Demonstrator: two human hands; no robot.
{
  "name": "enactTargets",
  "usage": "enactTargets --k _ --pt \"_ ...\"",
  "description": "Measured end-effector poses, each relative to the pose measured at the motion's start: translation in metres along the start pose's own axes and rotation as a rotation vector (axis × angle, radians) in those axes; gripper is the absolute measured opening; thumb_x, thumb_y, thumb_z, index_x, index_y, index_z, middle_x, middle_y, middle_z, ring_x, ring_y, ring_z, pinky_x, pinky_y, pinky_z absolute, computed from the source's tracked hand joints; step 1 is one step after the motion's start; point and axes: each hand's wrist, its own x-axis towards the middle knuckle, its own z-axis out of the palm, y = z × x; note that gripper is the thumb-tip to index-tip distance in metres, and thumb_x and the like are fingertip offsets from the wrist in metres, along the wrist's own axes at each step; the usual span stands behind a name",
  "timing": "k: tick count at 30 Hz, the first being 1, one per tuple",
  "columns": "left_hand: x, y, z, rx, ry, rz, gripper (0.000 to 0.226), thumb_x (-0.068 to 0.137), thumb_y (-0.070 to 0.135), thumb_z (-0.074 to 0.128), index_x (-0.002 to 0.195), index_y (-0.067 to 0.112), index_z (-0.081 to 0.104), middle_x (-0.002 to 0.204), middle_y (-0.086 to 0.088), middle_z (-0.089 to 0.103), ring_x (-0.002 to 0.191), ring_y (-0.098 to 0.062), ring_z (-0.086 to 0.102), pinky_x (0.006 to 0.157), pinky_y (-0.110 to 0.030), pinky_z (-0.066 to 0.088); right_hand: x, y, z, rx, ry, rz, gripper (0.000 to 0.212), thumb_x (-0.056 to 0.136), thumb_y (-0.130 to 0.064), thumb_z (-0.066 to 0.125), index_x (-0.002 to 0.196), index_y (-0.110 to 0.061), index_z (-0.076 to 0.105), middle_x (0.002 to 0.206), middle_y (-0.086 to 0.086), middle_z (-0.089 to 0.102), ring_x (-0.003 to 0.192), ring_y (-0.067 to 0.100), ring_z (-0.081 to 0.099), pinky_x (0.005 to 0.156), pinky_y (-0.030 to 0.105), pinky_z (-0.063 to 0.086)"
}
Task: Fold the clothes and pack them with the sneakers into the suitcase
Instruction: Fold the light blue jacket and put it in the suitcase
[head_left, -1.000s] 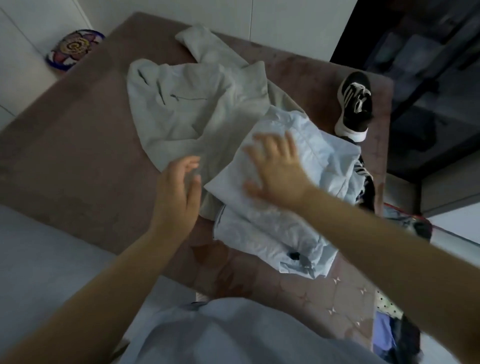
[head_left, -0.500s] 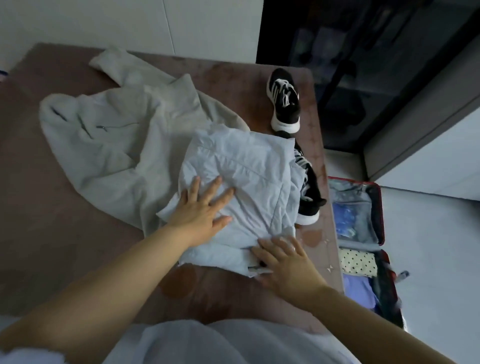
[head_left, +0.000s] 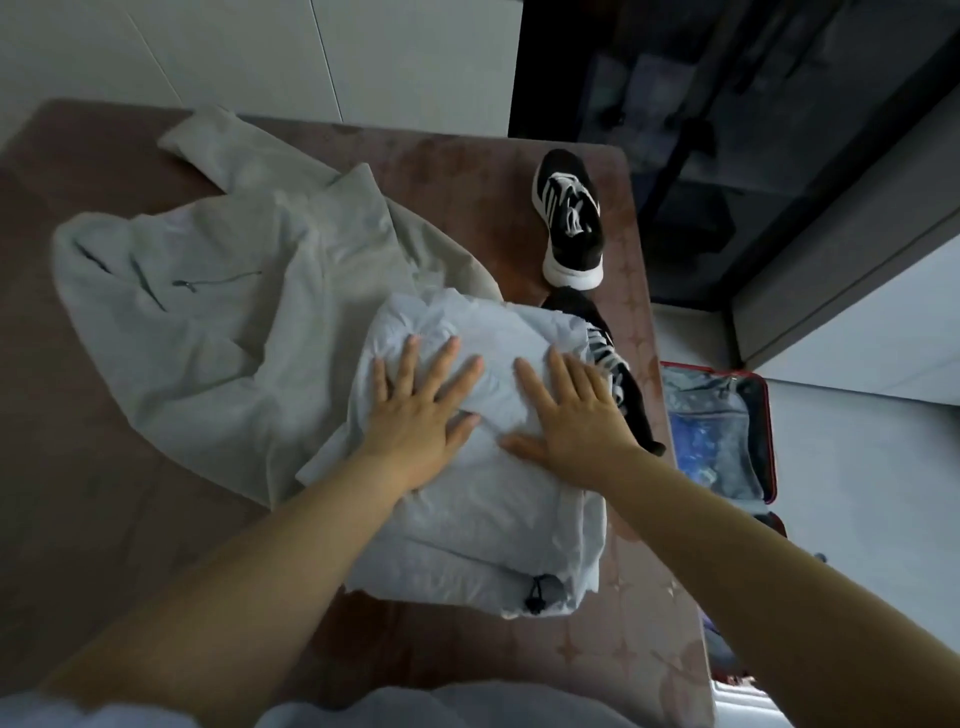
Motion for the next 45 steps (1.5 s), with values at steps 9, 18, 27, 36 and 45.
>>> enactTargets --k 9,18,27,36,45 --pt "-0.006 -0.007 -0.023 -0.099 0.222 0.210 0.061 0.090 0.049 0.031 0.144 0.023 0.024 0.150 -0.004 0.033 0.139 -0.029 0.025 0.112 -0.050 0.010 0.060 0.019 -0.067 0.147 0.172 -0.079 0.103 0.064 -0.062 0.072 0.143 -0.019 0.022 0.144 0.005 0.033 0.135 0.026 0.028 0.114 0.041 0.012" --pt "-0.030 0.029 0.006 -0.031 -0.201 0.390 0.076 0.085 0.072 0.023 0.141 0.043 -0.020 0.150 0.007 -0.033 0.131 -0.023 -0.043 0.105 -0.053 -0.027 0.104 0.013 -0.086 0.128 -0.204 -0.097 0.087 0.056 -0.058 0.079 0.120 -0.013 0.041 0.107 -0.002 0.050 0.103 0.022 0.050 0.079 0.028 0.035" --pt "-0.067 0.003 -0.002 -0.208 0.182 0.180 0.051 0.087 0.059 0.035 0.124 0.027 0.049 0.127 -0.001 0.047 0.116 -0.019 0.038 0.100 -0.038 0.034 0.058 -0.004 -0.091 0.021 0.079 -0.190 0.046 0.069 -0.033 0.076 0.103 -0.012 0.052 0.097 0.008 0.063 0.090 0.030 0.059 0.066 0.033 0.043" --pt "-0.118 -0.026 -0.016 -0.618 0.307 0.178 0.049 0.090 0.063 0.037 0.113 0.025 0.059 0.111 0.018 0.059 0.106 -0.002 0.051 0.092 -0.031 0.045 -0.047 -0.034 -0.042 -0.071 0.778 -0.476 0.038 0.080 -0.007 0.041 0.110 -0.008 0.064 0.074 0.002 0.062 0.063 0.025 0.058 0.082 0.034 0.040" --pt "-0.110 -0.024 -0.125 -0.526 0.381 0.187 0.055 0.089 0.056 0.029 0.134 0.027 0.043 0.137 0.011 0.044 0.130 -0.003 0.032 0.110 -0.023 0.020 -0.119 -0.062 0.011 -0.109 0.673 -0.673 0.047 0.086 -0.013 0.043 0.132 -0.018 0.043 0.080 -0.006 0.058 0.075 0.018 0.054 0.096 0.038 0.034"
